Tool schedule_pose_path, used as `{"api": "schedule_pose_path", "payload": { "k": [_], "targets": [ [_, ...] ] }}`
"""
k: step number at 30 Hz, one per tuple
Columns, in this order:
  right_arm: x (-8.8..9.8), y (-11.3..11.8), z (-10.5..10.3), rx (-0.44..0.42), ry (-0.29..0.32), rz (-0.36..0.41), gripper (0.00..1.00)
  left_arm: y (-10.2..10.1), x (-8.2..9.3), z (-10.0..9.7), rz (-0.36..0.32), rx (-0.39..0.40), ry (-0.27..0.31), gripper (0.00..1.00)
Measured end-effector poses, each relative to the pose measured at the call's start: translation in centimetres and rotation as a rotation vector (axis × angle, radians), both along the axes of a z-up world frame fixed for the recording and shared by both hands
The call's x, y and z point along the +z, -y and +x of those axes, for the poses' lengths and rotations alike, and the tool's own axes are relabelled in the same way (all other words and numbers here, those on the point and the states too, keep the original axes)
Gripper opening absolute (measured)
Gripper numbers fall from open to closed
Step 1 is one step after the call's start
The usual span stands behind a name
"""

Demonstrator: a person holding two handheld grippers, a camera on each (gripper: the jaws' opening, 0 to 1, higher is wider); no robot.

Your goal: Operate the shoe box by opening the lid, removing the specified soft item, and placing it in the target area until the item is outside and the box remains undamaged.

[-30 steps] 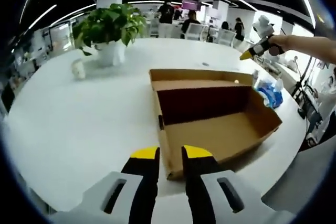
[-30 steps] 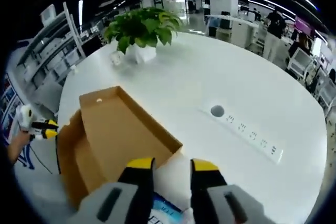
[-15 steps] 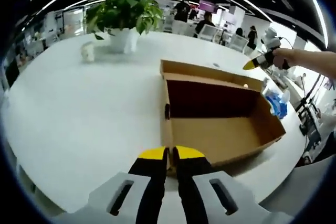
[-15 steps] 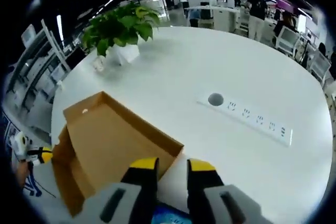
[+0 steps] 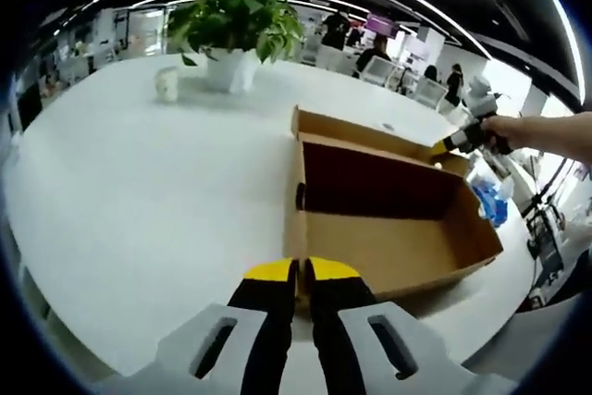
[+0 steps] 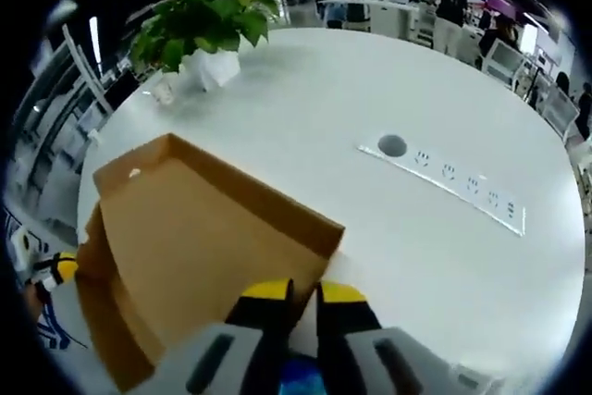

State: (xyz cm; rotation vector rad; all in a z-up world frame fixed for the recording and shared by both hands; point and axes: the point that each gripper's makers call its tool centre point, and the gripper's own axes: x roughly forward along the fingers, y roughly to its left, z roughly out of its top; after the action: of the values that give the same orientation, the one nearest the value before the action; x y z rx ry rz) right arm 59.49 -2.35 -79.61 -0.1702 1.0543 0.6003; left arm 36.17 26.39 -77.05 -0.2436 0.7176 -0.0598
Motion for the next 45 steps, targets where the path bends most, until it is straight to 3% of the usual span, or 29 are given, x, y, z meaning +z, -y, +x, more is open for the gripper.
{"api": "schedule_pose_path", "payload": {
  "k": [8, 12, 33, 45],
  "targets": [
    [0.8, 0.0, -0.3, -0.017, 0.026, -0.005, 0.02, -0.2, 0.0, 0.0, -0.019, 0.006, -0.012, 0.03],
    [1.6, 0.0, 0.4, -0.098, 0.022, 0.064, 0.00, 0.0, -0.1, 0.0, -0.021, 0.004, -0.017, 0.03],
    [4.1, 0.0, 0.6, -0.088, 0.080, 0.126, 0.00, 0.0, -0.2, 0.1, -0.048, 0.013, -0.017, 0.03],
    [6.6, -0.2, 0.2, -0.068, 0.128, 0.162, 0.00, 0.1, -0.2, -0.1, -0.045, 0.012, -0.024, 0.02]
  ]
}}
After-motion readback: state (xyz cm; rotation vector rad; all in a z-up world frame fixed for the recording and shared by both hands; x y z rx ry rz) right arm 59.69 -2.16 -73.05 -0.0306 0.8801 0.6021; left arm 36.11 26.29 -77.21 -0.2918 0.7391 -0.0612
